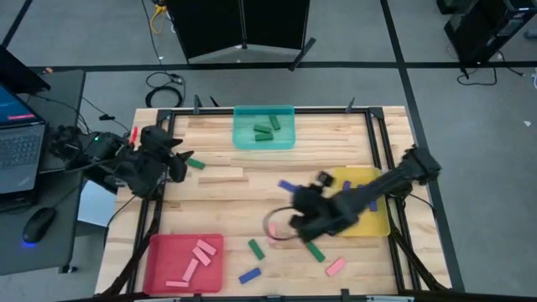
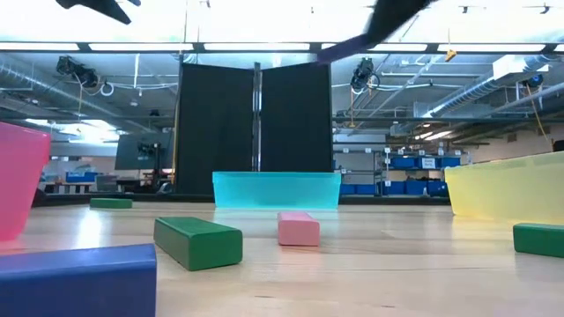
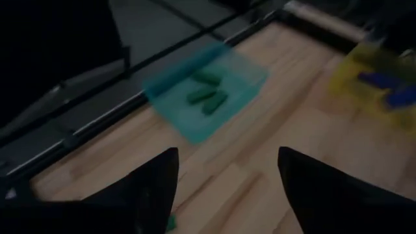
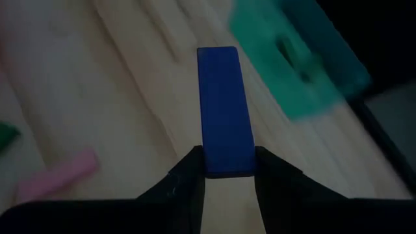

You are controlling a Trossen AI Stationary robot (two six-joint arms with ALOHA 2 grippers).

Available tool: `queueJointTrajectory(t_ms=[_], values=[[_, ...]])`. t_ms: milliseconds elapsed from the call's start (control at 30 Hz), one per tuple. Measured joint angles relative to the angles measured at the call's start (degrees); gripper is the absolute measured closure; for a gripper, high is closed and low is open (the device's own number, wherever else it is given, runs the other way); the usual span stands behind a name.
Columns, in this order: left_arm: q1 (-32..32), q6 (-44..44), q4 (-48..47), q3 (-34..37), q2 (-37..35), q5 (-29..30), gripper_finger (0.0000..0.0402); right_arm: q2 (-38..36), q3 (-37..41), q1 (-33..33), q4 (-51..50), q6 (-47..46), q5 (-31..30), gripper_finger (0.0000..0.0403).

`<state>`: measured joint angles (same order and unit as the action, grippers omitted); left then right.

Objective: Sort blocks
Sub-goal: Put the blue block into the yellow bin

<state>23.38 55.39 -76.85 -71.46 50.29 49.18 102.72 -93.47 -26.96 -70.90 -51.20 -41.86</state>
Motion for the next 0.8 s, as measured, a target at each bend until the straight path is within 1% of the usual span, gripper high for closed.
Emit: queueJointTrajectory(t_ms=[100,167,267,333,533,700,800], values=[[-5.9,-4.7,0.4,0.0,0.5,-4.6,0.0146,-3.5,4.2,-4.2,-8.0,-13.6,0.2,0.0290],[-10.1,-7.9,0.4,0.0,1.5,-7.3,0.0152,-5.0,7.2,-6.7,-12.1,-22.3,1.7,0.0290],[-15.8,-12.8,0.6,0.0,3.6,-12.5,0.0158,-7.4,11.8,-10.1,-17.4,-34.5,4.6,0.0290],[-19.2,-16.2,0.6,0.0,5.2,-14.9,0.0160,-8.7,15.1,-12.0,-18.7,-40.9,7.5,0.0290],[-29.8,-26.2,-0.7,0.0,12.2,-20.6,0.0161,-12.2,24.6,-16.6,-19.0,-55.1,16.0,0.0290],[-38.2,-34.4,-4.3,0.0,19.5,-21.7,0.0161,-14.1,30.3,-19.8,-18.9,-65.1,22.7,0.0290],[-42.9,-39.9,-4.4,0.0,23.2,-22.4,0.0161,-14.3,31.9,-21.2,-17.1,-69.0,23.8,0.0290]])
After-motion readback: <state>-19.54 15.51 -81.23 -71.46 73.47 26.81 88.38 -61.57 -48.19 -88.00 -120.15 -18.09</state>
